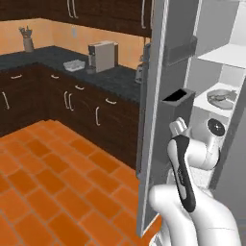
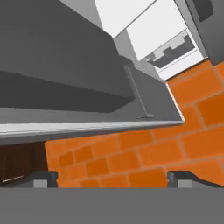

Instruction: Take the meat container that has the fish and place it on the second highest rack of the freezer. Then take the vegetable container that has the garlic and sweet potato and place it on the highest rack of the freezer.

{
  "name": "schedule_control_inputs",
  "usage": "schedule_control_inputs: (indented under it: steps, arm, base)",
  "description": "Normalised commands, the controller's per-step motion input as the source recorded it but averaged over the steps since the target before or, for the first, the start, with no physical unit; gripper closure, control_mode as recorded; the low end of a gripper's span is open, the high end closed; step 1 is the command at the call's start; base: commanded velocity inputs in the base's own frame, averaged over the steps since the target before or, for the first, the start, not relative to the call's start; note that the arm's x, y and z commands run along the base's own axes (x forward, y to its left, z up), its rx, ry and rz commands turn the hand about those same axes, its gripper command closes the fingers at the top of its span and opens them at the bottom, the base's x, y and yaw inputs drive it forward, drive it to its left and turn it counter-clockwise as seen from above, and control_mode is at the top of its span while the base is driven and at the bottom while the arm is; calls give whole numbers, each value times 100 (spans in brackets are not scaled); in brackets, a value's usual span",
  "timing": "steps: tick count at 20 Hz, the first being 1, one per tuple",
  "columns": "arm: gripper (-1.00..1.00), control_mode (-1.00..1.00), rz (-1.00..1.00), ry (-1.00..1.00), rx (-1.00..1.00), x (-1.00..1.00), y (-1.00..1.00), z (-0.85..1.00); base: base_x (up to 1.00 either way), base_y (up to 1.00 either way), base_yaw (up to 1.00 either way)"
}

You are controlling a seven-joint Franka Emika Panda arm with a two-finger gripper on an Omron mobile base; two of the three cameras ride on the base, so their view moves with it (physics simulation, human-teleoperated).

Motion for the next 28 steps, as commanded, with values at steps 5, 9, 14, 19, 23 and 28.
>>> schedule_control_inputs:
  steps: [5,9,14,19,23,28]
  arm:
    - [-100,100,0,0,0,0,0,0]
    - [-100,100,0,0,0,0,0,0]
    - [-100,100,0,0,0,0,0,0]
    - [-100,100,0,0,0,0,0,0]
    - [-100,100,0,0,0,0,0,0]
    - [-100,100,0,0,0,0,0,0]
  base:
    - [-50,44,72]
    - [7,100,55]
    - [100,49,26]
    - [100,-2,0]
    - [100,-11,-4]
    - [100,-27,-3]
